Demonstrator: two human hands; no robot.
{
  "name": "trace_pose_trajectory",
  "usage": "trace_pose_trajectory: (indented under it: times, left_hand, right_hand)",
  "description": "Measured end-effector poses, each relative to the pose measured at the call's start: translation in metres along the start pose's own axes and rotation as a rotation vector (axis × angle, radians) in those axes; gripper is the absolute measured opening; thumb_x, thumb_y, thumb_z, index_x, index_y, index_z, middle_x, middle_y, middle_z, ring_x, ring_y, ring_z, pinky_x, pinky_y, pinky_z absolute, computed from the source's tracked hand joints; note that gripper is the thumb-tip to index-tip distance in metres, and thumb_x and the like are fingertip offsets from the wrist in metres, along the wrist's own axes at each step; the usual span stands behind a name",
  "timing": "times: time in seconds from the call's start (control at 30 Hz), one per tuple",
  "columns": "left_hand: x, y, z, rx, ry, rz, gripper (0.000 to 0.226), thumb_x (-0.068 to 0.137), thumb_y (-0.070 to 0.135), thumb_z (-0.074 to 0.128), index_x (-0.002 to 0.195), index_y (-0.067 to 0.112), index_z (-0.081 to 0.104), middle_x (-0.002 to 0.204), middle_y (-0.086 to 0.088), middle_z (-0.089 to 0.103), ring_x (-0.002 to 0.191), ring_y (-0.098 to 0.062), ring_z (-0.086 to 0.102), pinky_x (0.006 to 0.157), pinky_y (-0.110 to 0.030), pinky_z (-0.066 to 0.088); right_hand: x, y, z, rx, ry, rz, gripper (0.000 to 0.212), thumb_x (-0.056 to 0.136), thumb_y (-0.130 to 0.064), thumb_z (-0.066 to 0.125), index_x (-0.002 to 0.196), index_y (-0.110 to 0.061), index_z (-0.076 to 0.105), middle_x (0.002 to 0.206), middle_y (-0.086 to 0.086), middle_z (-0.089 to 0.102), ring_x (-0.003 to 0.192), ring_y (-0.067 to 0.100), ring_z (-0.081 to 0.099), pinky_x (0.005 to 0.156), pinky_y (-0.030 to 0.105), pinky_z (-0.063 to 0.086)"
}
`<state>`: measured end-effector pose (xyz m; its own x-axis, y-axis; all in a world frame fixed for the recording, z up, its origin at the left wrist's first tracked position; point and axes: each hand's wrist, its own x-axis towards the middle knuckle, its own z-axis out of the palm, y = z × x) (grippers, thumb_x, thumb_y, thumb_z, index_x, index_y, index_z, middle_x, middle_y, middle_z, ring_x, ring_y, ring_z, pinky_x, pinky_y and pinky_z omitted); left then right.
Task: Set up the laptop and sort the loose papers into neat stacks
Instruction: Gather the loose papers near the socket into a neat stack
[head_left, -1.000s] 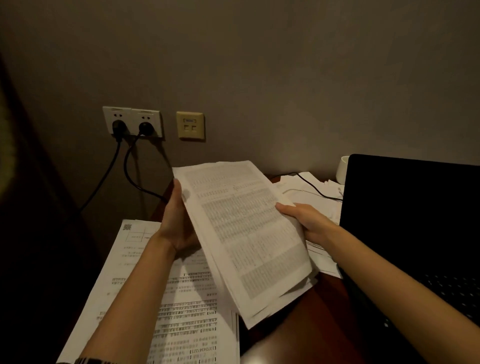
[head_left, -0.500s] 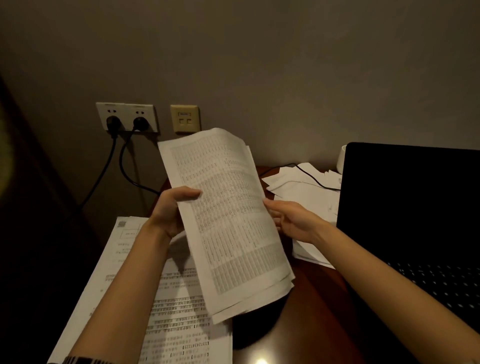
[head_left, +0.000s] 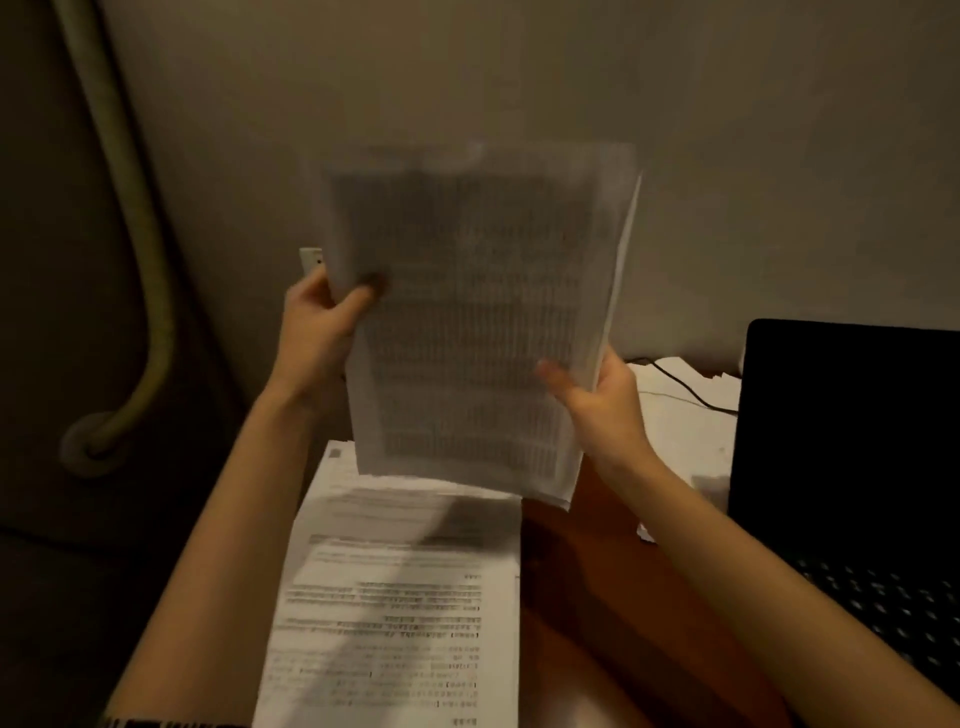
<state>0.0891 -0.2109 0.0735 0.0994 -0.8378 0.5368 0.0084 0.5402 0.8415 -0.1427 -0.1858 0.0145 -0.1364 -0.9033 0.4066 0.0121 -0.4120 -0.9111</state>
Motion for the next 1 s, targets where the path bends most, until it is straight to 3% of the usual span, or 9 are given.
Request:
trace_pose_trajectory:
  times: [0.13, 0.23, 0.3, 0.4, 0.47, 0.63, 0.73, 0.9, 1.0]
  left_hand:
    - [-0.04, -0.037, -0.015, 0.012, 0.037, -0.161, 0.034, 0.083, 0.008, 0.067, 0.112, 0.024, 0.057, 0.102, 0.008, 0.065, 0.087, -0.001, 0.067, 0.071, -0.018, 0.056]
    - [-0.063, -0.056, -0.021, 0.094, 0.035, -0.275, 0.036, 0.085, 0.011, 0.067, 0.12, 0.015, 0.058, 0.1, 0.009, 0.065, 0.085, -0.002, 0.066, 0.07, -0.018, 0.056]
    - [-0.067, -0.051, -0.026, 0.171, 0.033, -0.266, 0.029, 0.088, 0.013, 0.065, 0.117, 0.013, 0.06, 0.1, 0.004, 0.067, 0.087, -0.007, 0.067, 0.076, -0.027, 0.058]
    - [-0.068, -0.024, -0.037, 0.269, -0.026, -0.244, 0.02, 0.089, 0.014, 0.063, 0.108, 0.019, 0.06, 0.097, 0.004, 0.067, 0.08, -0.003, 0.069, 0.066, -0.021, 0.058]
    - [-0.071, -0.009, -0.048, 0.272, -0.114, -0.339, 0.021, 0.09, 0.012, 0.061, 0.11, 0.018, 0.06, 0.096, 0.003, 0.069, 0.079, -0.004, 0.07, 0.063, -0.02, 0.058]
    - [-0.099, -0.015, -0.082, 0.618, -0.259, -0.566, 0.019, 0.088, 0.019, 0.065, 0.106, 0.021, 0.062, 0.097, 0.005, 0.068, 0.087, -0.011, 0.067, 0.074, -0.028, 0.053]
    - [-0.121, -0.031, -0.095, 0.599, -0.23, -0.645, 0.023, 0.088, 0.023, 0.065, 0.111, 0.019, 0.06, 0.099, 0.003, 0.067, 0.087, -0.012, 0.067, 0.068, -0.026, 0.052]
    - [-0.137, -0.048, -0.097, 0.613, -0.304, -0.714, 0.043, 0.092, 0.025, 0.059, 0.132, 0.024, 0.042, 0.112, 0.006, 0.057, 0.086, -0.006, 0.06, 0.065, -0.022, 0.049]
    - [-0.143, -0.055, -0.092, 0.455, -0.272, -0.697, 0.068, 0.095, 0.02, 0.054, 0.151, 0.03, 0.017, 0.13, 0.011, 0.042, 0.083, 0.004, 0.053, 0.058, -0.013, 0.046]
  right_hand:
    - [-0.022, 0.029, 0.017, -0.049, -0.096, 0.156, 0.04, 0.082, -0.022, 0.069, 0.116, -0.026, 0.049, 0.109, -0.011, 0.062, 0.101, 0.006, 0.06, 0.074, 0.018, 0.054]
    - [-0.036, 0.036, 0.025, -0.035, -0.116, 0.188, 0.02, 0.091, -0.025, 0.057, 0.11, -0.027, 0.051, 0.107, -0.009, 0.062, 0.101, 0.01, 0.061, 0.066, 0.017, 0.054]
    - [-0.041, 0.03, 0.029, -0.048, -0.096, 0.148, 0.013, 0.096, -0.023, 0.05, 0.108, -0.026, 0.054, 0.106, -0.008, 0.063, 0.1, 0.01, 0.062, 0.071, 0.021, 0.056]
    - [-0.048, 0.016, 0.035, -0.129, -0.069, 0.048, 0.019, 0.095, -0.017, 0.054, 0.113, -0.02, 0.057, 0.105, -0.014, 0.062, 0.095, 0.002, 0.063, 0.076, 0.018, 0.055]
    - [-0.055, 0.014, 0.039, -0.2, -0.095, 0.039, 0.028, 0.092, -0.015, 0.058, 0.12, -0.016, 0.057, 0.108, -0.013, 0.062, 0.096, 0.001, 0.062, 0.075, 0.016, 0.054]
    - [-0.085, 0.028, 0.052, -0.309, -0.26, 0.23, 0.038, 0.088, -0.012, 0.064, 0.125, -0.015, 0.055, 0.12, -0.004, 0.063, 0.098, 0.004, 0.063, 0.064, 0.009, 0.051]
    - [-0.106, 0.033, 0.055, -0.335, -0.333, 0.321, 0.042, 0.085, -0.008, 0.067, 0.125, -0.014, 0.054, 0.125, 0.0, 0.062, 0.11, 0.014, 0.062, 0.07, 0.014, 0.051]
    - [-0.127, 0.039, 0.045, -0.444, -0.342, 0.316, 0.049, 0.081, -0.011, 0.072, 0.126, -0.02, 0.053, 0.124, -0.003, 0.062, 0.108, 0.017, 0.063, 0.089, 0.033, 0.053]
    - [-0.133, 0.042, 0.038, -0.538, -0.371, 0.315, 0.056, 0.079, -0.015, 0.074, 0.129, -0.02, 0.049, 0.125, -0.004, 0.061, 0.111, 0.016, 0.06, 0.09, 0.034, 0.052]
